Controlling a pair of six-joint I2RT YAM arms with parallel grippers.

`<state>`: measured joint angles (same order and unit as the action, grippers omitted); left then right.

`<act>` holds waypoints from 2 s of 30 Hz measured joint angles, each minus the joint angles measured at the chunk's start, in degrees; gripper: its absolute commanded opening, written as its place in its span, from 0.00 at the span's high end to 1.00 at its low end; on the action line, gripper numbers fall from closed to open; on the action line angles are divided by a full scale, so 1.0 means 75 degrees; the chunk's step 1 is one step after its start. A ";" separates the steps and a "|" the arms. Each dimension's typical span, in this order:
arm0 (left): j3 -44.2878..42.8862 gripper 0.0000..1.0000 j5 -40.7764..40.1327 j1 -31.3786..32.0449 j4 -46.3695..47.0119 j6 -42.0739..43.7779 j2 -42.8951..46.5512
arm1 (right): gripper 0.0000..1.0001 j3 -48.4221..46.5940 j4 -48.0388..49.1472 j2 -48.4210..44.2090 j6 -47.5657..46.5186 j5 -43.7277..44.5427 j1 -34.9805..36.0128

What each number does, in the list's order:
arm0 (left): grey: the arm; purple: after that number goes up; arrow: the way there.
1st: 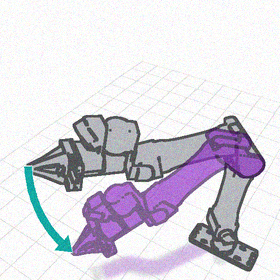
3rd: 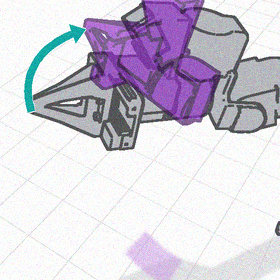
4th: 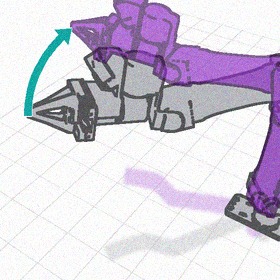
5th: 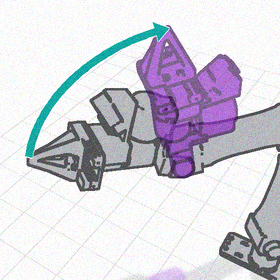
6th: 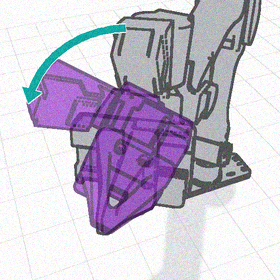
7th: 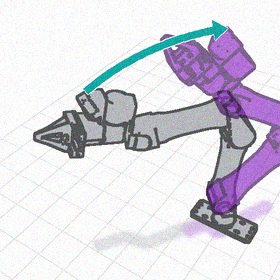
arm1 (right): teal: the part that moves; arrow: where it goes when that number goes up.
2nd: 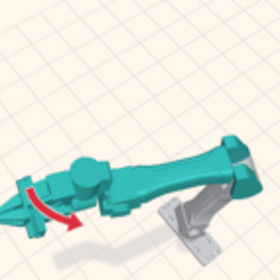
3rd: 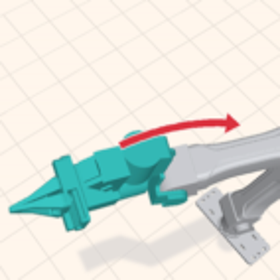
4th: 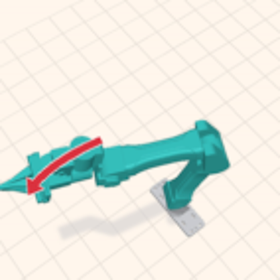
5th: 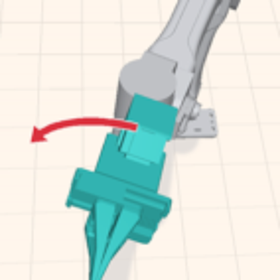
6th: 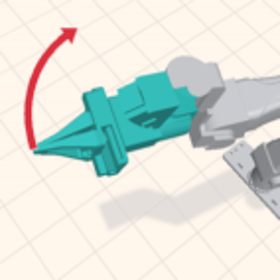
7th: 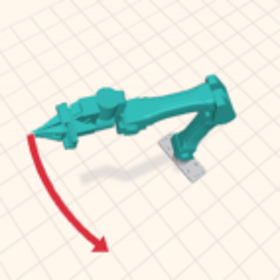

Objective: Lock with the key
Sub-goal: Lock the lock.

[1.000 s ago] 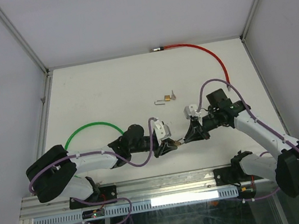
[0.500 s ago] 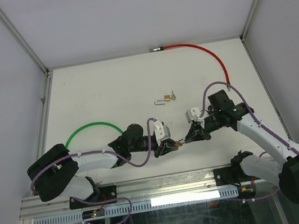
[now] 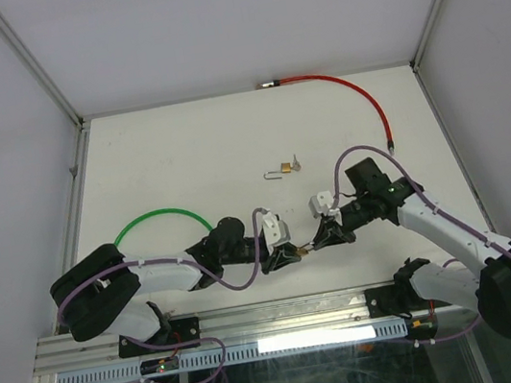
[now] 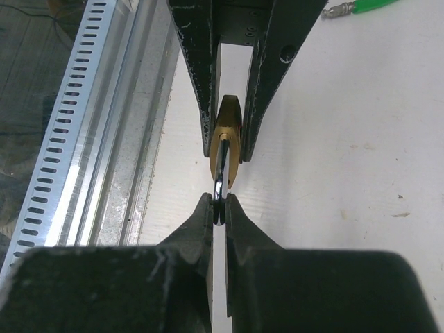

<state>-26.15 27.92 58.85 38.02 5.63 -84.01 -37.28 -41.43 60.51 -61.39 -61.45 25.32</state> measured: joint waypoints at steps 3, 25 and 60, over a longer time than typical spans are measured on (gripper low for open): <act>0.0108 1.00 -0.0157 0.0000 0.0114 0.0128 0.0000 | 1.00 0.0003 0.0213 0.0070 0.0108 0.0117 0.0143; 0.0586 1.00 -0.0694 -0.0283 0.1151 0.0950 -0.1183 | 1.00 0.0131 0.1926 0.1338 0.0924 0.1553 0.1218; 0.0988 1.00 0.0723 -0.1411 0.1775 0.0796 -0.1408 | 1.00 -0.0819 0.2317 0.2643 0.2063 0.2226 0.1868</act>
<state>-18.74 33.34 48.27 51.33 11.60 -94.56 -43.42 -24.05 80.34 -45.91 -44.75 39.33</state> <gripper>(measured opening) 0.216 0.036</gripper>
